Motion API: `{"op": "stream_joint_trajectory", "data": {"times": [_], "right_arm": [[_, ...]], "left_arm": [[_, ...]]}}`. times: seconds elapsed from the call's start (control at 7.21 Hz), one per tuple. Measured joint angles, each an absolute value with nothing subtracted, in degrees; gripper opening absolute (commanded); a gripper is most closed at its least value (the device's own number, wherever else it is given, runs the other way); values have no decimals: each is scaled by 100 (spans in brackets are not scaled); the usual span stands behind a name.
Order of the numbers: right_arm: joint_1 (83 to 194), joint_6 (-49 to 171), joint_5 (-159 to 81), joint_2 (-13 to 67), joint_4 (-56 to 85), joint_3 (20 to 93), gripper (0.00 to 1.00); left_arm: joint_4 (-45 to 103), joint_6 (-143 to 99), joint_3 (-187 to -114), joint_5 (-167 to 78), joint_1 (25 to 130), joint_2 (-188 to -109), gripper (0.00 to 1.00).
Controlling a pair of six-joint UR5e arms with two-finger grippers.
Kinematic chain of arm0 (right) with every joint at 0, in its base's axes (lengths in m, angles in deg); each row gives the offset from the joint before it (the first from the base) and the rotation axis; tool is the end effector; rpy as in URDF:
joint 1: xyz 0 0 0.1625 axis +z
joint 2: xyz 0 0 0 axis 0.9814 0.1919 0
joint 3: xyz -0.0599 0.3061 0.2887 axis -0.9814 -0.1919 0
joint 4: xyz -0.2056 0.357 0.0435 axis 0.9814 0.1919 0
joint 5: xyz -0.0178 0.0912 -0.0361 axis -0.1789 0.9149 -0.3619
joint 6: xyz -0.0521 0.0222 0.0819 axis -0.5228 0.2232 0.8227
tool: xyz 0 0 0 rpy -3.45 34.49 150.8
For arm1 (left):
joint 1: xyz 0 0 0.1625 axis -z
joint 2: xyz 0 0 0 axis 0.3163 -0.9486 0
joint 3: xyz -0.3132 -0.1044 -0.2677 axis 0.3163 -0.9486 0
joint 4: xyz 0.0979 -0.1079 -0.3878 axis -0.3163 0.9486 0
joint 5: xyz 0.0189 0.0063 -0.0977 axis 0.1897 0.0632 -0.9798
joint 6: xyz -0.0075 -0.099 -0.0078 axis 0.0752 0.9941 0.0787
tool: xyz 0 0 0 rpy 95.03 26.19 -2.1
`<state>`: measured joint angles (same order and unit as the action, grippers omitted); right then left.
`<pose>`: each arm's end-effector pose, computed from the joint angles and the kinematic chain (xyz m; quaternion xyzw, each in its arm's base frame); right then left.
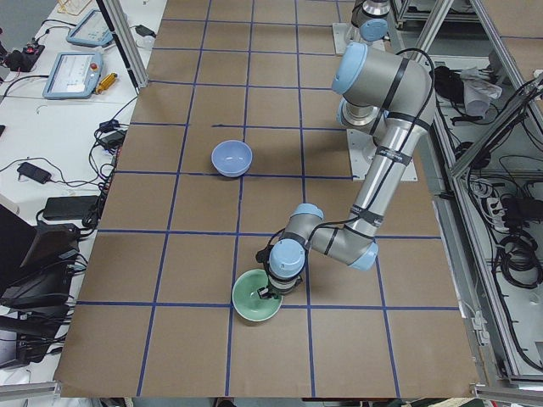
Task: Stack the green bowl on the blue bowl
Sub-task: 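Close the left gripper on the mint-green bowl rim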
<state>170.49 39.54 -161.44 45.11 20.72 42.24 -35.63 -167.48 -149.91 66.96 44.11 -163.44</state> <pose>0.1305 -0.5031 0.5562 0.0553 -0.9948 0.0182 0.0833 0.5449 -0.4095 0.1969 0.5461 0.8370 0.0056 0.0328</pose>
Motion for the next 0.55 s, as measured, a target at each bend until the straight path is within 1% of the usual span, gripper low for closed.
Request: {"op": "stream_joint_trajectory", "data": {"times": [0.55], "right_arm": [[17051,3954,-16144,4511,2072,4224,100]], "left_arm": [[-3524,-16752,-14993,6684,4410,-16314,0]]}}
